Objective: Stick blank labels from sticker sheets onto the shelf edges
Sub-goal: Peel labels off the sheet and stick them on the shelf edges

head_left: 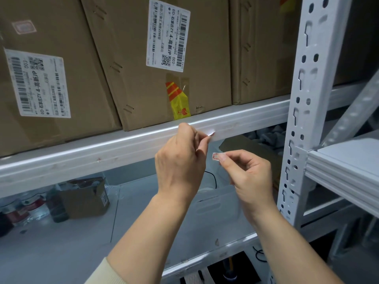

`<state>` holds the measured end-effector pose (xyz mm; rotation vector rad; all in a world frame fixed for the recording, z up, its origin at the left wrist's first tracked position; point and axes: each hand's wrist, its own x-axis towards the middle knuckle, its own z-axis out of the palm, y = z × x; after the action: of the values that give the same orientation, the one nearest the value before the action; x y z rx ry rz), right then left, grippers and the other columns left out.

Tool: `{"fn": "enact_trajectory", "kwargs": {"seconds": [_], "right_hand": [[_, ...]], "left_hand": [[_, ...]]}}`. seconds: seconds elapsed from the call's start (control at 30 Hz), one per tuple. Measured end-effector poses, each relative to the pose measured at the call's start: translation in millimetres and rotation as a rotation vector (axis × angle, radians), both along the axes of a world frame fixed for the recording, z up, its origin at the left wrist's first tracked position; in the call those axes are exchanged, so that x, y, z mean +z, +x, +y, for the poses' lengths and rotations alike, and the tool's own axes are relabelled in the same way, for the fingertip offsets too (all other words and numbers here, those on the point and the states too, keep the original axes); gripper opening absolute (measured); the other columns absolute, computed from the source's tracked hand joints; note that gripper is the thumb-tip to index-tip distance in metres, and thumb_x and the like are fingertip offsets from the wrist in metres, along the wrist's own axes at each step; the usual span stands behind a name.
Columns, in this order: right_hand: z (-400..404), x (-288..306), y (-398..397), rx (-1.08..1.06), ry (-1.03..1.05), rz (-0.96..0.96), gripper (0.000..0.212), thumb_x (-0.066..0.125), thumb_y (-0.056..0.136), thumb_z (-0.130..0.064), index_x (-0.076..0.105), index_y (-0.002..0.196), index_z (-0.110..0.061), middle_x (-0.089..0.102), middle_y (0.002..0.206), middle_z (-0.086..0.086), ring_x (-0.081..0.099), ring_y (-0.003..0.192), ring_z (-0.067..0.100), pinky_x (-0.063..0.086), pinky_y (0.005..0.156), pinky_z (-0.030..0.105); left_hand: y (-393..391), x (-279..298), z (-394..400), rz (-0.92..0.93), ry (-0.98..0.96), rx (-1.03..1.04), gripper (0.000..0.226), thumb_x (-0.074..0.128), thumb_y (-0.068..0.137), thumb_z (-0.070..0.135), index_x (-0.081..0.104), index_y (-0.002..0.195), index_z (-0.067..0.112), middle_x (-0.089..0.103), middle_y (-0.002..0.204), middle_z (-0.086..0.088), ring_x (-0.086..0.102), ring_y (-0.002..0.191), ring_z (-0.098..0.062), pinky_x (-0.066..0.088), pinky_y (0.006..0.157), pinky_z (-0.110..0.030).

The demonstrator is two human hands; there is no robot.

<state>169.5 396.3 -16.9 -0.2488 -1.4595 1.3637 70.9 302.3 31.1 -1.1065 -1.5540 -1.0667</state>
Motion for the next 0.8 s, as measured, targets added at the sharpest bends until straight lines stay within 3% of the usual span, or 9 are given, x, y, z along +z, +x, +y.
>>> {"fn": "enact_trajectory", "kwargs": {"seconds": [0.13,0.23,0.33,0.47,0.6,0.67,0.8], "right_hand": [[1,1,-1,-0.009,-0.012,0.008,0.006,0.08,0.087,-0.018,0.082,0.081,-0.019,0.073,0.066,-0.001,0.044,0.049,0.005,0.039,0.051,0.016],[2,3,-1,-0.023,0.006,-0.012,0.005,0.08,0.088,-0.022,0.083,0.084,-0.021,0.073,0.067,0.004,0.045,0.051,0.006,0.039,0.051,0.018],[4,5,-1,-0.037,0.021,-0.02,0.005,0.079,0.087,-0.026,0.083,0.086,-0.023,0.075,0.074,0.01,0.05,0.056,0.012,0.043,0.053,0.026],[5,8,0,-0.051,0.08,-0.026,0.005,0.078,0.089,-0.025,0.081,0.085,-0.026,0.074,0.075,0.013,0.052,0.056,0.019,0.046,0.052,0.039],[1,10,3,-0.029,0.151,-0.021,0.008,0.075,0.086,-0.037,0.08,0.085,-0.031,0.073,0.074,0.012,0.052,0.057,0.041,0.045,0.049,0.044],[-3,11,3,-0.015,0.153,-0.002,0.016,0.073,0.083,-0.045,0.08,0.085,-0.031,0.071,0.072,0.015,0.049,0.057,0.043,0.042,0.048,0.043],[-13,13,-1,0.005,0.188,-0.003,0.02,0.073,0.083,-0.047,0.078,0.086,-0.028,0.069,0.072,0.024,0.055,0.058,0.046,0.049,0.052,0.05]], "left_hand": [[1,0,-1,-0.047,-0.01,-0.032,0.038,0.076,0.09,0.02,0.039,0.086,0.028,0.072,0.072,0.003,0.062,0.055,-0.024,0.046,0.044,-0.042],[3,2,-3,-0.049,-0.021,-0.028,0.024,0.075,0.091,0.018,0.053,0.083,0.015,0.07,0.072,0.002,0.059,0.054,-0.024,0.045,0.044,-0.042],[7,3,-4,-0.062,-0.031,-0.024,0.022,0.077,0.09,0.016,0.057,0.081,0.01,0.067,0.069,0.0,0.055,0.054,-0.024,0.044,0.044,-0.042],[12,4,-9,-0.162,-0.018,-0.138,0.037,0.077,0.092,0.017,0.043,0.079,0.022,0.07,0.074,0.003,0.063,0.06,-0.021,0.049,0.05,-0.043],[14,1,-23,-0.436,0.037,-0.296,0.049,0.08,0.09,0.019,0.034,0.077,0.03,0.073,0.077,0.013,0.068,0.071,-0.009,0.048,0.059,-0.016],[12,-3,-32,-0.544,0.03,-0.363,0.046,0.078,0.091,0.015,0.036,0.078,0.028,0.075,0.081,0.013,0.068,0.074,-0.01,0.047,0.062,-0.013],[9,-9,-50,-0.599,-0.008,-0.429,0.034,0.069,0.095,0.016,0.039,0.082,0.026,0.075,0.086,0.008,0.068,0.078,-0.016,0.056,0.07,-0.035]]}}
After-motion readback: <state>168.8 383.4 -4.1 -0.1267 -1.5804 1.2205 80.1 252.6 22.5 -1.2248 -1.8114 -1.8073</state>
